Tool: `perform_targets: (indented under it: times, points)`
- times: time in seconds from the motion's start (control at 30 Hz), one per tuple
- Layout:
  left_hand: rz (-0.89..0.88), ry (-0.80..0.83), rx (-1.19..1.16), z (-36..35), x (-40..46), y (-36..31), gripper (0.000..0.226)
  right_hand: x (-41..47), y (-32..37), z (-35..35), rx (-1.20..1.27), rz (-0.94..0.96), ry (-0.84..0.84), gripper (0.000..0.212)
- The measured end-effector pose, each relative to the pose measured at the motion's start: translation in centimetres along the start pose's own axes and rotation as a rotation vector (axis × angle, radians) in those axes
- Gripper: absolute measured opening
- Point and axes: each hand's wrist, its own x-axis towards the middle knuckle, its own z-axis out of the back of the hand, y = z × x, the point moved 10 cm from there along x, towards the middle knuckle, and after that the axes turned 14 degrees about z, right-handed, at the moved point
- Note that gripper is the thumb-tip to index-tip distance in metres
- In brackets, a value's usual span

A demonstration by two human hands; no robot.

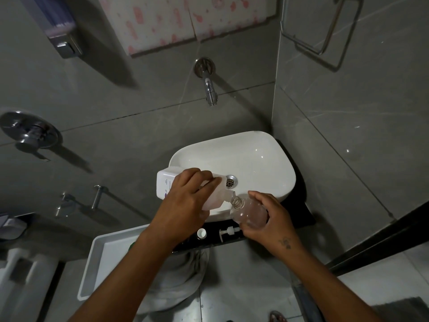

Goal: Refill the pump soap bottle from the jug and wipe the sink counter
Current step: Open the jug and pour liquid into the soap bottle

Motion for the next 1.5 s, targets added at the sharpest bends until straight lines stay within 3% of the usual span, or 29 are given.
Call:
perform_targets:
  times: [1.5]
  points:
    - [0.003,-0.012,0.075,0.1,0.6,-0.3,0.08,0.1,-1.9,0.4,-0.028,-0.02,-0.013,0.076]
